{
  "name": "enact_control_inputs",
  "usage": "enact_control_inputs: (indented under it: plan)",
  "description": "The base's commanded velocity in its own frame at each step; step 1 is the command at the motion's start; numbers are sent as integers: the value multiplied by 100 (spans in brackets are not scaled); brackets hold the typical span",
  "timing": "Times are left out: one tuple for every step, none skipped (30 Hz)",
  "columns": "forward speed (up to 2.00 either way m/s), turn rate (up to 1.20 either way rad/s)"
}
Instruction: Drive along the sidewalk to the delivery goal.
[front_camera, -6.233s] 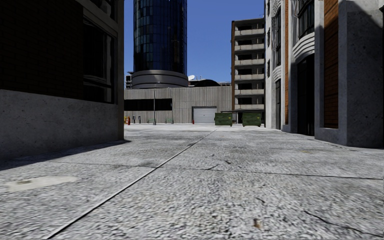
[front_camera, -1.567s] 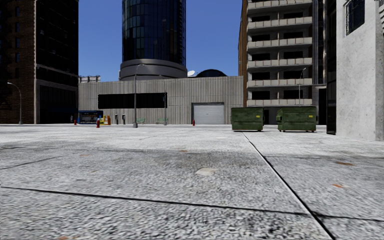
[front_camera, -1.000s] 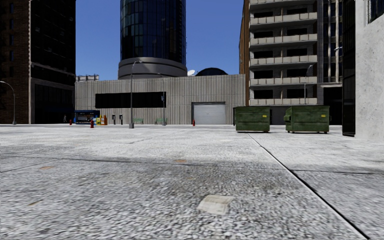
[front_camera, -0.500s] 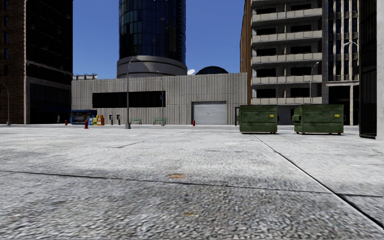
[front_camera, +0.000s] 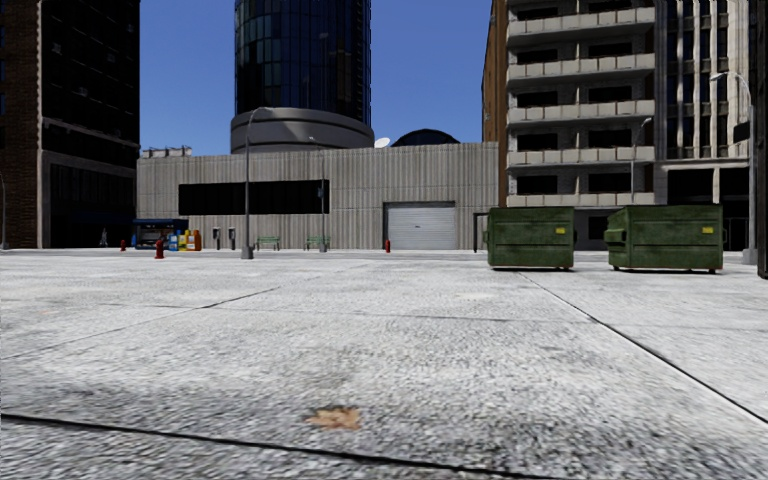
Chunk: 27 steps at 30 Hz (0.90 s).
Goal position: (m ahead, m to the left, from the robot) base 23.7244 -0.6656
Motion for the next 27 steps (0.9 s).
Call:
enact_control_inputs:
  plan:
    - [200, 0]
    - [200, 0]
    - [200, 0]
    - [200, 0]
    - [200, 0]
    - [200, 0]
    - [200, 0]
    - [200, 0]
    - [200, 0]
    - [200, 0]
    - [200, 0]
    - [200, 0]
    - [200, 0]
    - [200, 0]
    - [200, 0]
    - [200, 0]
    - [200, 0]
    - [200, 0]
    - [200, 0]
    - [200, 0]
    - [200, 0]
    - [200, 0]
    - [200, 0]
    - [200, 0]
    - [200, 0]
    - [200, 0]
    - [200, 0]
